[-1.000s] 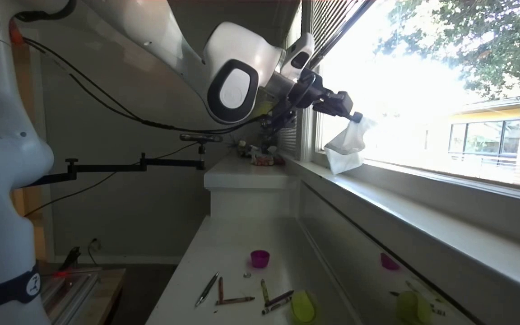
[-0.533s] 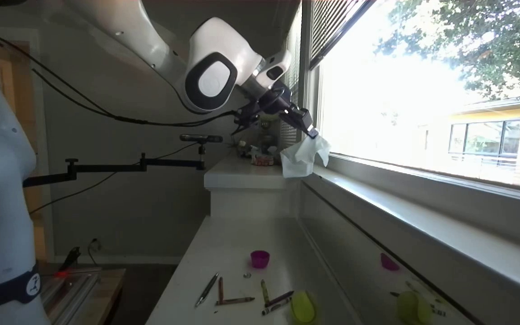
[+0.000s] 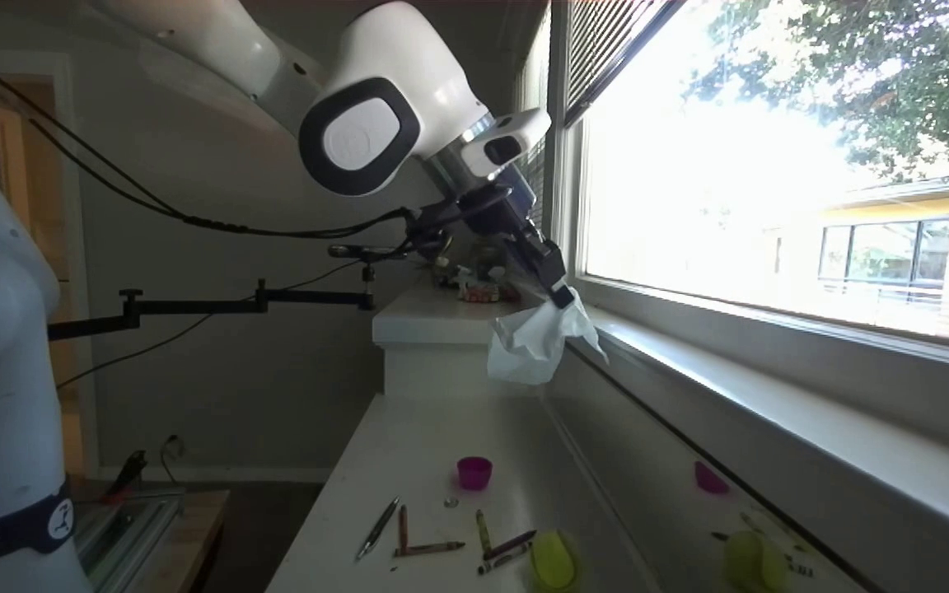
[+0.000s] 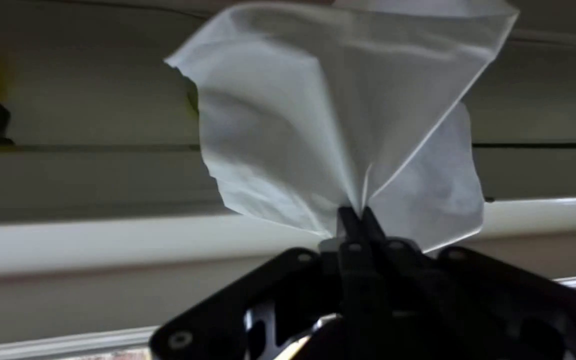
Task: Use the tissue to wipe the window
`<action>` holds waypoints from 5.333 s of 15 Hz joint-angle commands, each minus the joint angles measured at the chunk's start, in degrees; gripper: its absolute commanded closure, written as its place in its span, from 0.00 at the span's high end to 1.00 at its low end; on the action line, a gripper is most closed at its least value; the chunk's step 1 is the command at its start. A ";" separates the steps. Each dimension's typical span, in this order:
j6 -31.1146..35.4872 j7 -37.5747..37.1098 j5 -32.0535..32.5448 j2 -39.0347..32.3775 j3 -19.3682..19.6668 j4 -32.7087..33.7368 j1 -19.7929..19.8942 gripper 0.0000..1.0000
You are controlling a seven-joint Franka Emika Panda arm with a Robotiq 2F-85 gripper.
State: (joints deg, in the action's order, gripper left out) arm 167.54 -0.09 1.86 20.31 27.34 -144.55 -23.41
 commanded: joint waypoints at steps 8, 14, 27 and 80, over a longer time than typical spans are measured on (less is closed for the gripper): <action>-2.81 3.78 -7.55 -2.88 -8.50 -6.31 17.97 0.00; -2.32 4.58 -13.03 -6.50 -4.70 -7.55 17.14 0.00; 1.71 15.87 -29.74 -21.23 3.26 -5.60 10.53 0.00; -22.70 -11.09 -1.50 -7.29 -18.12 2.38 21.94 1.00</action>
State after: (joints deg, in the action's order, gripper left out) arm 144.93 -12.35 1.94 13.21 13.06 -142.23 -5.33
